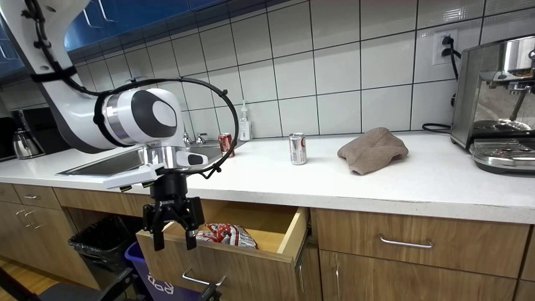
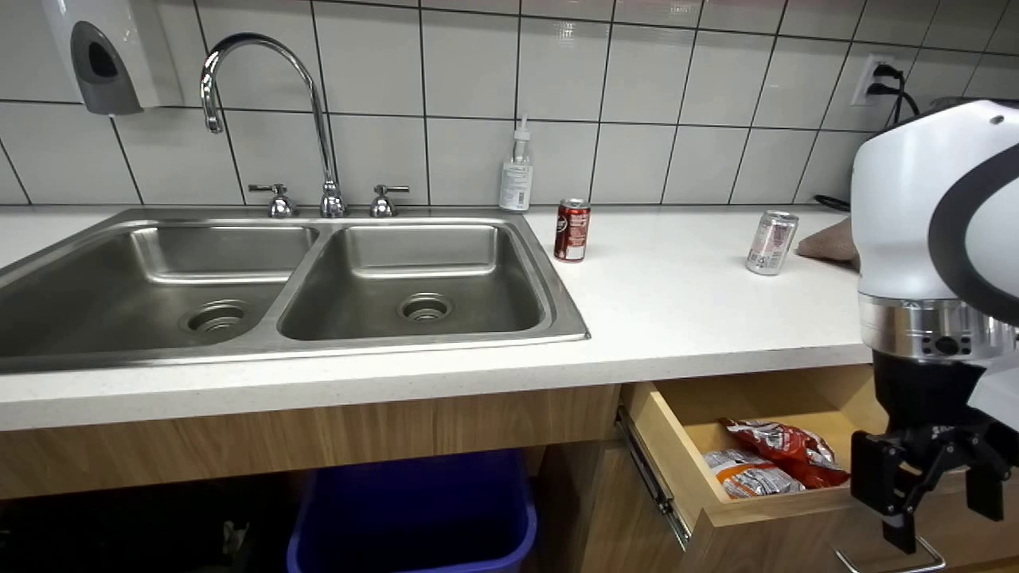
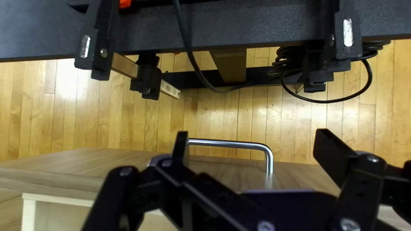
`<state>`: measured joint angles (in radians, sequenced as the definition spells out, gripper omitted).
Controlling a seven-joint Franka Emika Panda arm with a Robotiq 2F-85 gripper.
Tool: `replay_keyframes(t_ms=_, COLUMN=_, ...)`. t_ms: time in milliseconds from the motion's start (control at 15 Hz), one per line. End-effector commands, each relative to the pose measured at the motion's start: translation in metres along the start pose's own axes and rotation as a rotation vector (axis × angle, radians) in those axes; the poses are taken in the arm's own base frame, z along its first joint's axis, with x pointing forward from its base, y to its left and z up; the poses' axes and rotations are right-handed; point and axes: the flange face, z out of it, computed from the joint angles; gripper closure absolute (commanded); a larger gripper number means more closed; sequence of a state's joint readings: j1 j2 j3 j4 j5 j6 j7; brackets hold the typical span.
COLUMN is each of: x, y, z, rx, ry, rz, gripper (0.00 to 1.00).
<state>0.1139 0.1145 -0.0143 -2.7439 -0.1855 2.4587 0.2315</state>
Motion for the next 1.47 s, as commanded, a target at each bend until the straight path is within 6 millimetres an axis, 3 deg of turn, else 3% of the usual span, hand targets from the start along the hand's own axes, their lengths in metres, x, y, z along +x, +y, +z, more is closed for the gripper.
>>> replay_keyframes(t_ms=0, x=0.003, y=0.005, z=0.004, rx=-0.016, ry=0.005, rz=0.007, gripper=0.00)
replay_keyframes(t_ms=933, x=0.024, y=0.007, z=0.012, rx=-0.067, ry=0.126, rz=0.091, gripper=0.00)
replay_keyframes(t_ms=1400, x=0.031, y=0.008, z=0.005, rx=-0.080, ry=0.157, rz=0.101, gripper=0.00)
